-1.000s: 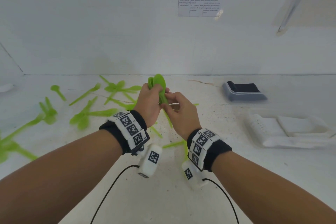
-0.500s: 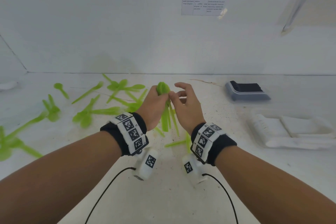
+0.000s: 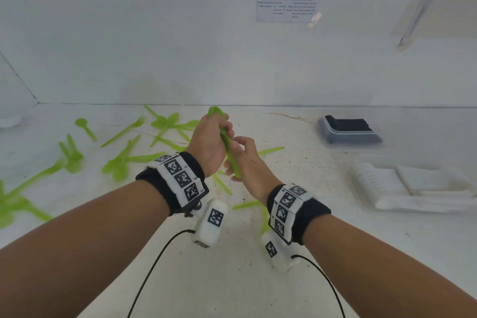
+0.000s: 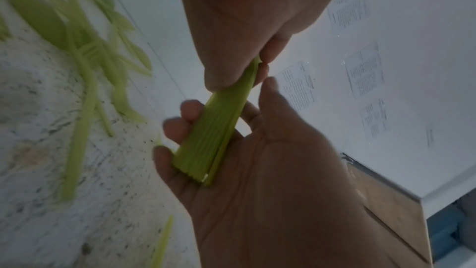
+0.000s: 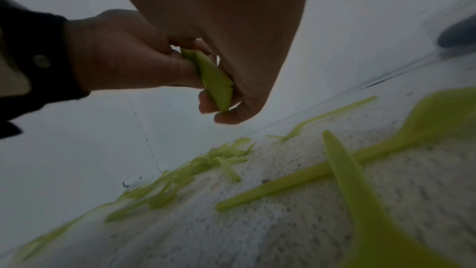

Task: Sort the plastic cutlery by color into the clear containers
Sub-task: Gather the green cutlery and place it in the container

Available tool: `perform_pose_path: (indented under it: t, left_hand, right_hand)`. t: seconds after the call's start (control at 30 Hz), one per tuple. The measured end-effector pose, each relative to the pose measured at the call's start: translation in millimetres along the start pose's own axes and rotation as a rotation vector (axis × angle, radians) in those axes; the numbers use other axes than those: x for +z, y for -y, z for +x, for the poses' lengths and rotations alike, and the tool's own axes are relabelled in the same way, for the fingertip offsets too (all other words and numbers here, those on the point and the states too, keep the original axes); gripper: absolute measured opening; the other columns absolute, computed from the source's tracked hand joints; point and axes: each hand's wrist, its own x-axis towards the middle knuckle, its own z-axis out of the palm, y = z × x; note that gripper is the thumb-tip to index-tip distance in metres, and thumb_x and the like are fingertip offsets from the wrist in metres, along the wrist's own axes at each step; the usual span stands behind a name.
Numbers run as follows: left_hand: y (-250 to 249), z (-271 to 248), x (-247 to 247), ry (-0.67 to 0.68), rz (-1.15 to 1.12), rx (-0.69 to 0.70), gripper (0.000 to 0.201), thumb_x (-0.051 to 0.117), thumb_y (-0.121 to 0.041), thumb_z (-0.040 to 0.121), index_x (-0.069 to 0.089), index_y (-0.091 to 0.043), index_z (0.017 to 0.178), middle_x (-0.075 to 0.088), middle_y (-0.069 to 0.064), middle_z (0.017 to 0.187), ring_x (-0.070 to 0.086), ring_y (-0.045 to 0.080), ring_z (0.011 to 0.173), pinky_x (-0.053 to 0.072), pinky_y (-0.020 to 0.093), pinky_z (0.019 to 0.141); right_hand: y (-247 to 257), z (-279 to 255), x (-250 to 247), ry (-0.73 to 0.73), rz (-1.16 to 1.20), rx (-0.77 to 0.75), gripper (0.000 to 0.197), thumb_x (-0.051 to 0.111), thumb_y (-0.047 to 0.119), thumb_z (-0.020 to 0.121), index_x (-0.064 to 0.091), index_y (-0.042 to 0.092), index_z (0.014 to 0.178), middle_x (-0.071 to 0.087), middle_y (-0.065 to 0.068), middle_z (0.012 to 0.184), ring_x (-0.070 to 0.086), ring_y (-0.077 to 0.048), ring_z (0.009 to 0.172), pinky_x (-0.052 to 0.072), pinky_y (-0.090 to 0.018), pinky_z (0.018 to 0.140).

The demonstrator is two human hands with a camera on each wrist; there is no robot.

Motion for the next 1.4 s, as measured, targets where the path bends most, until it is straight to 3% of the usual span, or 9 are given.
perform_pose_path:
  t: [0.1, 0.23, 0.33, 0.53, 0.73, 0.87, 1.07, 1.2, 1.4]
  left_hand:
    - [-2, -5, 4, 0.075, -0.054, -0.043, 0.008, 0.049, -0.004, 0.093, 0.047, -0.012, 0.093, 0.047, 0.004, 0.072, 0.045, 0.016, 0.061, 0.041, 0.034, 0.073]
    - [-3, -7, 6, 0.056, -0.060, -0.057, 0.010, 0.047, -0.002, 0.095, 0.047, -0.010, 0.101, 0.047, 0.004, 0.072, 0.045, 0.016, 0.061, 0.041, 0.031, 0.068]
    - [-7, -7, 5, 0.044, 0.520, 0.041, 0.023, 0.047, -0.008, 0.096, 0.044, -0.012, 0.119, 0.050, 0.005, 0.083, 0.047, 0.017, 0.071, 0.039, 0.029, 0.066]
    - [-6, -13, -10, 0.423, 1.295, -0.034, 0.051, 0.046, -0.018, 0.105, 0.009, -0.012, 0.139, 0.044, 0.002, 0.075, 0.044, 0.020, 0.070, 0.035, 0.029, 0.059]
    - [-20, -13, -31, 0.519, 1.684, 0.031, 0.028, 0.055, -0.033, 0.102, 0.038, -0.020, 0.120, 0.064, 0.001, 0.090, 0.058, 0.017, 0.071, 0.044, 0.029, 0.063]
    - [-26, -12, -50, 0.556, 1.755, 0.181, 0.035, 0.047, -0.051, 0.104, 0.046, -0.018, 0.092, 0.051, -0.004, 0.070, 0.044, 0.013, 0.058, 0.036, 0.029, 0.058]
    - [-26, -2, -22, 0.678, 1.841, 0.346, 0.033, 0.043, -0.050, 0.106, 0.047, -0.018, 0.097, 0.053, -0.002, 0.067, 0.045, 0.014, 0.056, 0.033, 0.030, 0.055]
    - [-19, 12, 16, 0.763, 1.883, 0.515, 0.030, 0.039, -0.050, 0.107, 0.046, -0.021, 0.102, 0.055, 0.001, 0.069, 0.052, 0.018, 0.061, 0.038, 0.036, 0.058]
    - [9, 24, 105, 0.822, 1.822, 0.515, 0.017, 0.038, -0.036, 0.109, 0.036, -0.022, 0.119, 0.055, 0.001, 0.067, 0.050, 0.020, 0.057, 0.036, 0.034, 0.054]
  right_hand:
    - [0, 3, -1, -0.066, -0.084, -0.033, 0.036, 0.031, 0.050, 0.108, 0.043, 0.022, 0.128, 0.051, 0.002, 0.083, 0.048, -0.010, 0.070, 0.042, -0.026, 0.071]
    - [-3, 6, -1, -0.036, -0.113, -0.018, 0.045, 0.030, 0.055, 0.107, 0.037, 0.024, 0.138, 0.058, 0.002, 0.103, 0.055, -0.007, 0.086, 0.045, -0.029, 0.085]
    - [-5, 11, -10, -0.106, -0.176, -0.040, 0.056, 0.036, 0.055, 0.104, 0.028, 0.029, 0.153, 0.047, 0.000, 0.139, 0.052, -0.014, 0.123, 0.042, -0.039, 0.108]
    - [1, 15, -38, -0.166, -0.443, -0.397, 0.036, 0.058, 0.010, 0.097, 0.061, 0.029, 0.128, 0.058, 0.010, 0.122, 0.059, -0.004, 0.110, 0.044, -0.011, 0.090]
    - [-1, 15, -58, -0.291, -0.496, -0.387, 0.022, 0.063, 0.011, 0.096, 0.070, 0.028, 0.108, 0.069, 0.016, 0.108, 0.067, -0.005, 0.091, 0.052, -0.019, 0.085]
    - [-4, 6, -76, -0.290, -0.578, -0.358, 0.016, 0.066, 0.015, 0.095, 0.067, 0.026, 0.106, 0.069, 0.019, 0.101, 0.065, -0.001, 0.089, 0.051, -0.022, 0.086]
    - [1, -7, -100, -0.325, -0.714, -0.316, 0.013, 0.066, 0.019, 0.095, 0.061, 0.029, 0.102, 0.066, 0.020, 0.096, 0.063, -0.011, 0.088, 0.052, -0.032, 0.082]
    - [13, -21, -134, -0.396, -0.811, -0.272, 0.010, 0.065, 0.016, 0.095, 0.061, 0.022, 0.102, 0.063, 0.022, 0.094, 0.055, -0.001, 0.083, 0.042, -0.016, 0.072]
    - [25, -33, -218, -0.525, -0.891, -0.172, 0.010, 0.064, 0.017, 0.094, 0.062, 0.021, 0.102, 0.066, 0.009, 0.091, 0.057, -0.019, 0.081, 0.044, -0.032, 0.072]
